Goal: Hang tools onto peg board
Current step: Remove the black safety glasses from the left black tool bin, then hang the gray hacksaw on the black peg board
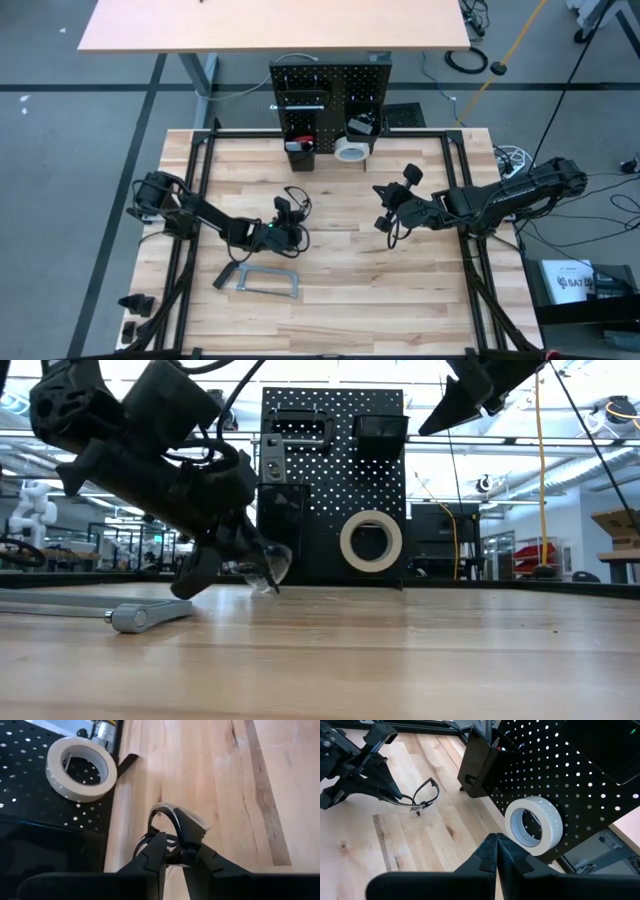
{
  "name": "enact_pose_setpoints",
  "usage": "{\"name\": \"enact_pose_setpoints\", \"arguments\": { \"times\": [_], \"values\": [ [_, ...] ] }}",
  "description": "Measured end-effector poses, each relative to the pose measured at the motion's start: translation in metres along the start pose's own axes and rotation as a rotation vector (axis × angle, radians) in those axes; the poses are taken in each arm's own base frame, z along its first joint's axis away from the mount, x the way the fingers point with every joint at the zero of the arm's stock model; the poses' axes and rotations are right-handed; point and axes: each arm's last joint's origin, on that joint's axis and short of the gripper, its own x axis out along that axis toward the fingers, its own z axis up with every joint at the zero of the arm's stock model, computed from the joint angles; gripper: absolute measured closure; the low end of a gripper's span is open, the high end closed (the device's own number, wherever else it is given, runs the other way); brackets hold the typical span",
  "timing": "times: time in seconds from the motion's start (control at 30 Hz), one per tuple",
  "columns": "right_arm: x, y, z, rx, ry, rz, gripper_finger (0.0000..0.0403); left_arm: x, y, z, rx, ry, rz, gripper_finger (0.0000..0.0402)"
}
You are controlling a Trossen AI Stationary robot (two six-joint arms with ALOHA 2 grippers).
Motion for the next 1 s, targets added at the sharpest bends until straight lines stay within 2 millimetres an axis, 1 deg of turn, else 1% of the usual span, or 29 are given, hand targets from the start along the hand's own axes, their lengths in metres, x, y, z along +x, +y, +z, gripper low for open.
{"name": "enact_pose_setpoints", "arguments": {
  "times": [0.13,0.3,0.37,0.47,0.6,0.67,0.8,0.9,1.0],
  "values": [
    [0.000,0.000,0.000,0.000,0.000,0.001,0.0403,-0.001,-0.001,-0.001,-0.010,0.015,-0.025,0.0325],
    [0.000,0.001,0.000,0.000,0.006,0.026,0.0403,-0.006,0.004,0.001,-0.001,0.078,-0.126,0.0287],
    [0.000,0.001,0.000,0.000,0.006,0.026,0.0403,-0.009,0.009,0.003,0.007,0.096,-0.138,0.0271],
    [0.000,0.001,0.000,-0.004,0.006,0.025,0.0403,-0.015,0.022,0.011,-0.006,0.093,-0.126,0.0247],
    [0.000,0.001,0.000,-0.002,0.005,0.025,0.0403,-0.027,0.040,0.021,-0.001,0.087,-0.153,0.0223],
    [0.000,0.001,0.000,-0.003,0.006,0.025,0.0403,-0.036,0.051,0.026,-0.022,0.091,-0.221,0.0218],
    [0.000,0.001,0.000,-0.003,0.006,0.025,0.0403,-0.051,0.070,0.029,-0.119,0.170,-0.429,0.0217],
    [0.000,0.001,0.000,-0.003,0.006,0.025,0.0403,-0.063,0.081,0.029,-0.241,0.229,-0.554,0.0217],
    [0.000,0.001,0.000,-0.001,0.006,0.025,0.0403,-0.077,0.087,0.028,-0.371,0.262,-0.732,0.0217]
  ]
}}
